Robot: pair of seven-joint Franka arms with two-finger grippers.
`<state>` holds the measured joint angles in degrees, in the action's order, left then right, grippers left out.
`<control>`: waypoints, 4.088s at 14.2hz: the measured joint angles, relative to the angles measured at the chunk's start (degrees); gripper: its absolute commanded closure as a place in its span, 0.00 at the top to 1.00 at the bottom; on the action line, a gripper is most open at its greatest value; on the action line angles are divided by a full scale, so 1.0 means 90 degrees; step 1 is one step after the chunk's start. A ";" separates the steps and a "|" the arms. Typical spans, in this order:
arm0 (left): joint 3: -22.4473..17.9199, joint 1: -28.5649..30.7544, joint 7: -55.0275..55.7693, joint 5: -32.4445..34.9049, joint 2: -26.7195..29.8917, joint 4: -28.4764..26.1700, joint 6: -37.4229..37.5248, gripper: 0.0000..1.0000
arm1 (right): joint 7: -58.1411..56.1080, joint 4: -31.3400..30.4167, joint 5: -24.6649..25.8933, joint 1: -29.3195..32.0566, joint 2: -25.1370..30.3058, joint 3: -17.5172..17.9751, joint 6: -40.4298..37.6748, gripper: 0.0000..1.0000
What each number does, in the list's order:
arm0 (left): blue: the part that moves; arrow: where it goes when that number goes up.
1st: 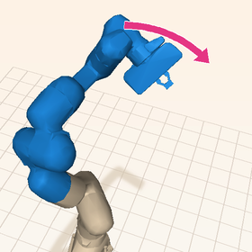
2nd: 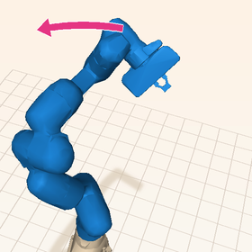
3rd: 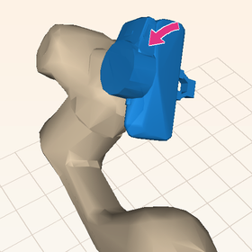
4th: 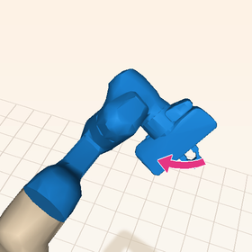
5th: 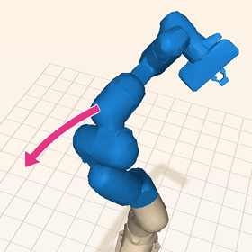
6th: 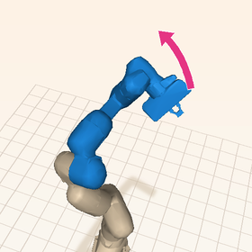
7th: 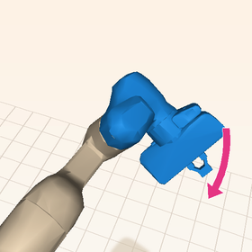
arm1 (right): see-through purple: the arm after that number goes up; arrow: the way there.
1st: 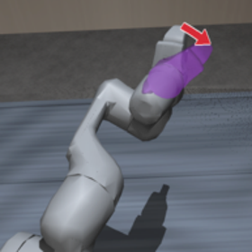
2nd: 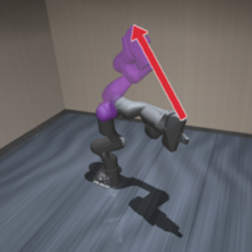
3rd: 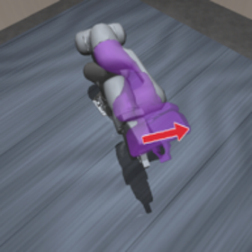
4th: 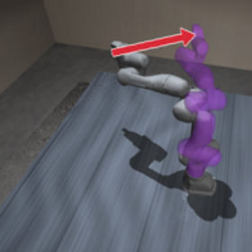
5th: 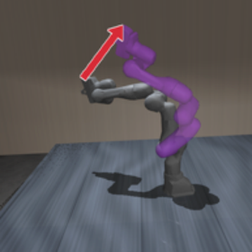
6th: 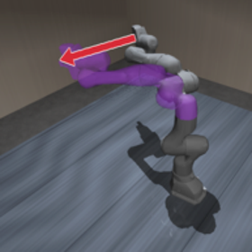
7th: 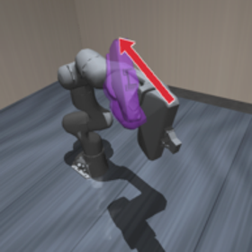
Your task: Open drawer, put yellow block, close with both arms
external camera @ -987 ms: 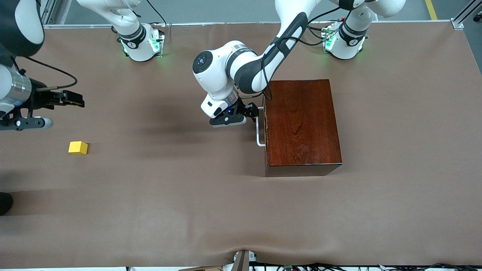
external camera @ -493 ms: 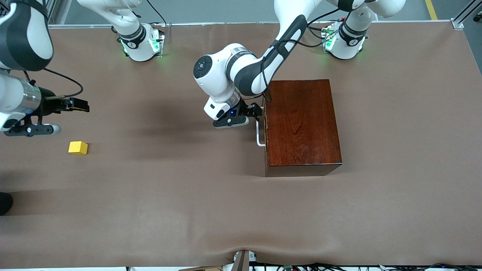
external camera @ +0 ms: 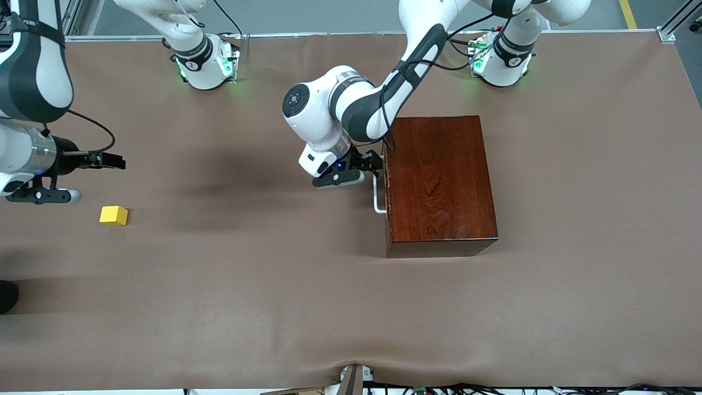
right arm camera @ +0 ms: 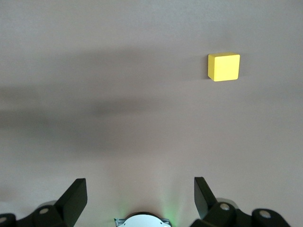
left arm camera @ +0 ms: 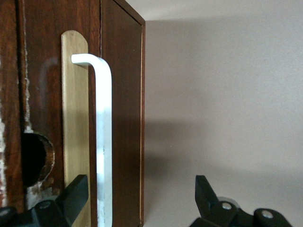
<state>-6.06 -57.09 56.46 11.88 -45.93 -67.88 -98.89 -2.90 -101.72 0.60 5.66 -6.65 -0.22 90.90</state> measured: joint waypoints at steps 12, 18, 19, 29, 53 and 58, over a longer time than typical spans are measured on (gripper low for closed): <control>-0.0007 0.0001 0.0016 0.0000 -0.0104 0.0000 -0.0167 1.00 | 0.0000 -0.0319 0.0000 0.0269 -0.0261 -0.0005 0.0609 1.00; 0.0009 -0.0009 0.0218 0.0000 -0.0104 0.0002 -0.0405 1.00 | -0.0143 -0.0318 0.0000 0.0428 -0.0398 -0.0005 0.0780 1.00; 0.0023 -0.0013 0.0254 0.0000 -0.0104 0.0004 -0.0472 1.00 | -0.0218 -0.0318 0.0000 0.0487 -0.0432 -0.0007 0.0816 1.00; 0.0139 -0.0050 0.0630 0.0006 -0.0107 0.0008 -0.0895 1.00 | -0.0416 -0.0458 0.0000 0.0704 -0.0775 0.0003 0.1386 1.00; 0.0231 -0.0033 0.1367 -0.0214 -0.0134 -0.0012 -0.2030 1.00 | -0.2337 -0.1105 0.0225 0.1719 -0.1959 -0.0022 0.4154 1.00; 0.0268 -0.0037 0.1458 -0.0374 -0.0160 0.0008 -0.2449 1.00 | -0.2360 -0.1105 0.0225 0.1732 -0.2114 -0.0014 0.4436 0.95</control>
<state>-3.65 -57.43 69.58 8.52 -47.37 -67.81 -120.93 -24.14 -111.66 2.63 21.25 -25.67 -0.34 130.82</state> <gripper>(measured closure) 0.000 0.000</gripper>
